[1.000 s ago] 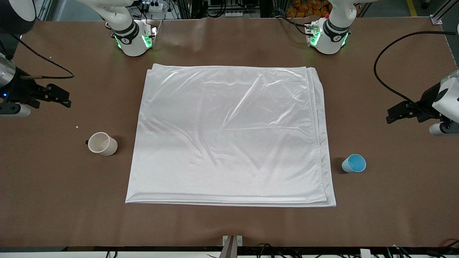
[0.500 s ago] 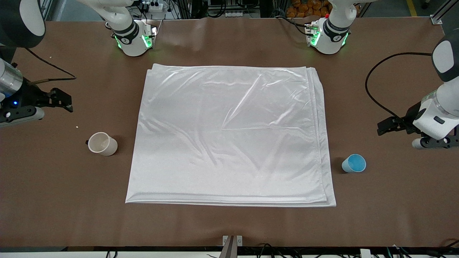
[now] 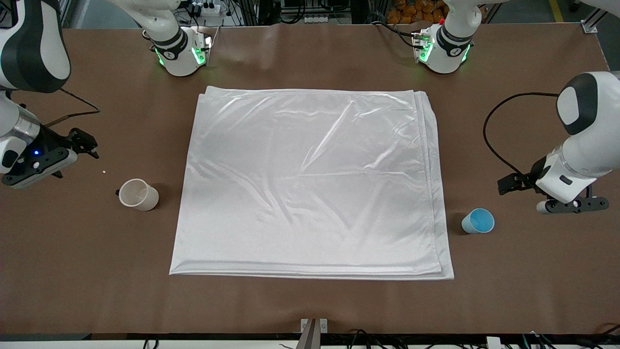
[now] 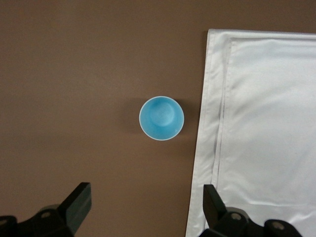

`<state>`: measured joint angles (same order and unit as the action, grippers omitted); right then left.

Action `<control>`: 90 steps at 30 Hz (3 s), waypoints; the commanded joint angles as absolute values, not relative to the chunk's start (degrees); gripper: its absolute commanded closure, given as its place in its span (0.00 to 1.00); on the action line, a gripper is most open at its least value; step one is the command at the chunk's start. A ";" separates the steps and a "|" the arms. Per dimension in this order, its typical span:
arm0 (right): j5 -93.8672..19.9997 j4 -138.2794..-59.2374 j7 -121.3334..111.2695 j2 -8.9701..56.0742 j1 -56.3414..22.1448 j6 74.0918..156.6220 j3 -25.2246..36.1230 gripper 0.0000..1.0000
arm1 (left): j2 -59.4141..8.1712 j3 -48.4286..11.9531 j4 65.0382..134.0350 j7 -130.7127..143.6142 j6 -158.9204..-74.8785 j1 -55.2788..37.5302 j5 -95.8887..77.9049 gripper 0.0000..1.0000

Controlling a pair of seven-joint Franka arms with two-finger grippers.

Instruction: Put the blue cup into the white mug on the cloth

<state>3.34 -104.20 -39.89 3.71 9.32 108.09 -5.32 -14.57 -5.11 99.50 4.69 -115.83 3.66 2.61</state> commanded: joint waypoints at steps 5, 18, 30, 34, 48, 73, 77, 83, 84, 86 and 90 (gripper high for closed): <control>3.87 -104.59 -54.92 7.91 12.57 111.27 -5.80 0.01 | -17.58 -5.19 103.35 3.69 -124.36 4.83 4.57 0.00; 3.87 -104.68 -73.46 14.50 14.94 116.01 -5.71 0.00 | -23.02 -5.36 104.68 3.60 -132.09 7.03 5.10 0.00; 5.10 -105.46 -82.26 18.98 16.34 118.74 -5.71 0.00 | -27.86 -5.45 104.24 3.60 -137.81 7.47 5.01 0.00; 5.10 -108.89 -83.14 18.98 17.31 122.95 -5.71 0.00 | -29.09 -5.45 103.97 3.60 -138.69 7.65 4.75 0.00; 5.01 -114.52 -88.15 19.86 18.55 129.64 -5.80 0.00 | -31.90 -5.45 104.15 3.60 -141.33 7.65 4.83 0.00; 4.48 -117.95 -93.07 25.93 21.36 141.15 -5.98 0.00 | -34.72 -5.36 103.80 3.25 -144.23 7.21 5.19 1.00; 4.31 -118.04 -93.08 25.93 21.27 141.07 -6.06 0.00 | -34.80 -5.36 103.80 3.25 -144.40 7.29 5.19 1.00; 2.29 -118.83 -93.08 25.93 20.83 141.06 -6.15 0.00 | -34.45 -5.45 103.80 2.03 -144.40 7.03 5.27 1.00; 1.76 -118.92 -93.08 25.93 20.66 141.06 -6.15 0.00 | -34.37 -5.45 103.80 1.06 -144.40 6.94 5.27 1.00; 1.50 -118.92 -93.08 26.01 20.39 141.15 -6.15 0.00 | -34.19 -5.45 103.54 -0.78 -144.40 6.51 5.27 1.00; 1.41 -118.92 -92.99 26.54 20.22 141.15 -6.24 0.01 | -33.84 -5.54 102.66 -1.76 -144.06 6.15 5.45 1.00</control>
<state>2.89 -118.32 -91.90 26.32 20.06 140.75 -5.75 -33.86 -5.55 103.77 -0.35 -143.88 6.72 3.69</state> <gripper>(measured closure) 0.000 0.960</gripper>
